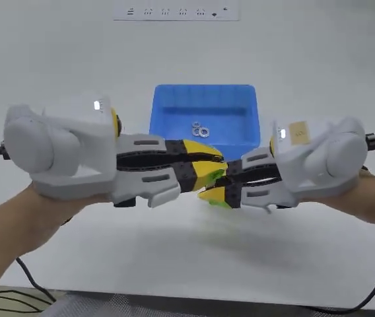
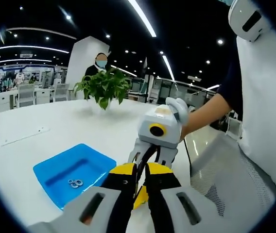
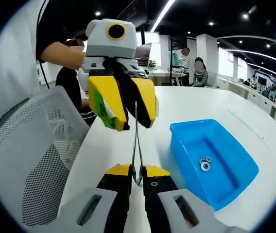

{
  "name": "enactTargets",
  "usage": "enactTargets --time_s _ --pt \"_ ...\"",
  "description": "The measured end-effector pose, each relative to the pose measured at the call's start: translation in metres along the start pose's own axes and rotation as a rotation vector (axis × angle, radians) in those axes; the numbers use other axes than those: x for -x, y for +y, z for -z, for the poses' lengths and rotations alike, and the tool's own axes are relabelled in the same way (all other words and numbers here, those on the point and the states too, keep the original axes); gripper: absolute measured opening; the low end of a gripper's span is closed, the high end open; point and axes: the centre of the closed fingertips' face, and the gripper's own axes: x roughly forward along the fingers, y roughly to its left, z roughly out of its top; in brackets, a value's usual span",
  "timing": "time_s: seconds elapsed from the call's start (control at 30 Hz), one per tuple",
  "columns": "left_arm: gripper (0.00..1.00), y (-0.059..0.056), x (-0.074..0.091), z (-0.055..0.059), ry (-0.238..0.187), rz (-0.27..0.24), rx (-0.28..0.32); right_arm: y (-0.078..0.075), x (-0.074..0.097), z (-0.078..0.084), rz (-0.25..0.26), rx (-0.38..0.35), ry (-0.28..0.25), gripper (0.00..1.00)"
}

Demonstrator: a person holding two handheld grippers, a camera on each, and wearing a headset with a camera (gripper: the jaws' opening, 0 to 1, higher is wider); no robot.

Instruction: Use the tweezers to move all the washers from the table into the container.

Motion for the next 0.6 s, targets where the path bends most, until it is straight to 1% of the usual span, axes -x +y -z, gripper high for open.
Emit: enactTargets --time_s 0.17,0.27,0.3,0.43,0.6 --pt "0.14 -0.001 0.014 0.005 0.015 -0.022 -0.018 0.000 0.006 -0.007 0.018 0.002 0.001 0.09" --pt "0.16 0.001 0.024 0.006 -0.006 -0.048 -0.006 0.001 0.009 -0.011 0.026 0.007 0.003 0.09" --pt "0.17 0.001 0.026 0.006 -0.007 -0.055 -0.006 0.001 0.010 -0.014 0.029 0.008 0.001 0.09" --pt "0.24 0.006 0.038 0.004 -0.028 -0.110 -0.006 0.000 0.014 -0.023 0.043 0.017 -0.001 0.09" --pt "0.32 0.009 0.052 0.005 -0.039 -0.160 -0.007 -0.005 0.021 -0.040 0.064 0.035 -0.011 0.09"
